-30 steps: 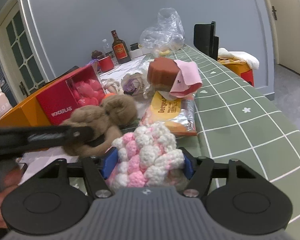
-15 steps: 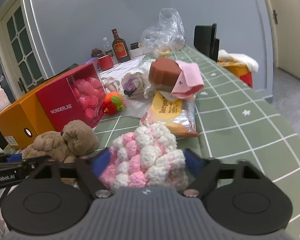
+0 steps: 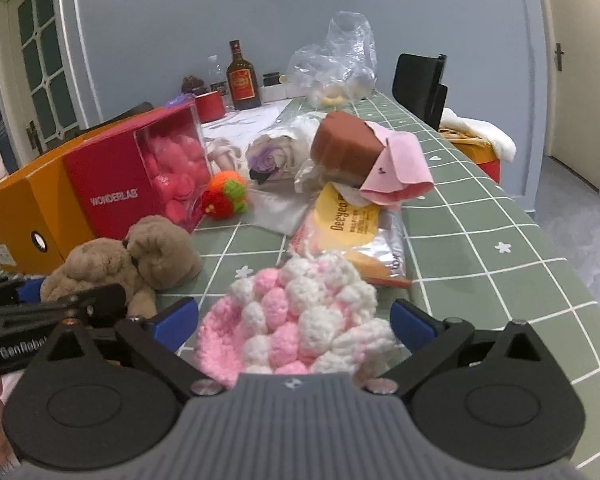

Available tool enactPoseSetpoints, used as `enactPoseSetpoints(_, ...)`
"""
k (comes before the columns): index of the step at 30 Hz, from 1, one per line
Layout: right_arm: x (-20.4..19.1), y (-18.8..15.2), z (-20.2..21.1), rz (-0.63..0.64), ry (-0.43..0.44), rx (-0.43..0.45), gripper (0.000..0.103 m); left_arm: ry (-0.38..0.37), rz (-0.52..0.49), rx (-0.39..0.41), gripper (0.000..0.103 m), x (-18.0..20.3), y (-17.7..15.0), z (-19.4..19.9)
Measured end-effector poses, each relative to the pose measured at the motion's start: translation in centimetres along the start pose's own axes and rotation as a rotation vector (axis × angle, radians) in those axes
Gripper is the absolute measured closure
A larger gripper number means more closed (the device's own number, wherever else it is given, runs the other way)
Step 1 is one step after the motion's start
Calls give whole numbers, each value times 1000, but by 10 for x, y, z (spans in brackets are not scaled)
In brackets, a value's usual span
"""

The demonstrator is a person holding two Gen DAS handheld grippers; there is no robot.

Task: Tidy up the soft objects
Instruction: 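Carry both toys to the orange box while the right tool drops the bobble toy inside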

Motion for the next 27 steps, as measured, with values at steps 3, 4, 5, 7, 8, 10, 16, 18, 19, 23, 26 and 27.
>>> enactPoseSetpoints(3,3,-2,1,-14,-16,4,44,-2,-11,2,39,1,0,1)
enactPoseSetpoints(4,3,-4,1,-22,-11,-1,44,-3,-9,2,39,1,0,1)
enactPoseSetpoints(5,3,-3,3,-27,-7,9,45,-3,-8,2,39,1,-1,1)
enactPoseSetpoints(7,3,-3,4,-29,-5,15,46,-2,-11,4,41,0,-1,2)
enactPoseSetpoints(8,3,-3,5,-29,-5,14,46,0,-15,7,42,1,0,3)
enactPoseSetpoints(10,3,-3,4,-26,-3,13,46,5,-18,13,43,2,0,5)
enactPoseSetpoints(16,4,-3,6,-49,11,23,46,-8,9,46,48,2,3,14)
enactPoseSetpoints(18,5,-2,7,-53,14,31,47,-39,32,59,49,2,5,20)
enactPoseSetpoints(19,5,-1,9,-51,17,40,47,-54,42,66,49,3,7,23)
enactPoseSetpoints(23,-3,0,16,-27,53,78,50,-75,45,110,49,2,14,41)
enactPoseSetpoints(26,-11,0,21,3,45,100,50,-68,44,142,49,-1,21,54)
enactPoseSetpoints(27,-15,0,23,14,46,104,50,-68,48,152,49,-2,23,59)
Point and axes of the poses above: each gripper's, at about its wrist camera, not at the fingertips, and z roughly against the way its jaws point, x to its right, y to its top, the point moved 10 cm from there along -z, roughly the way its jaws point, and after that the axes turned 6 degrees about x, right-handed, at the moved point
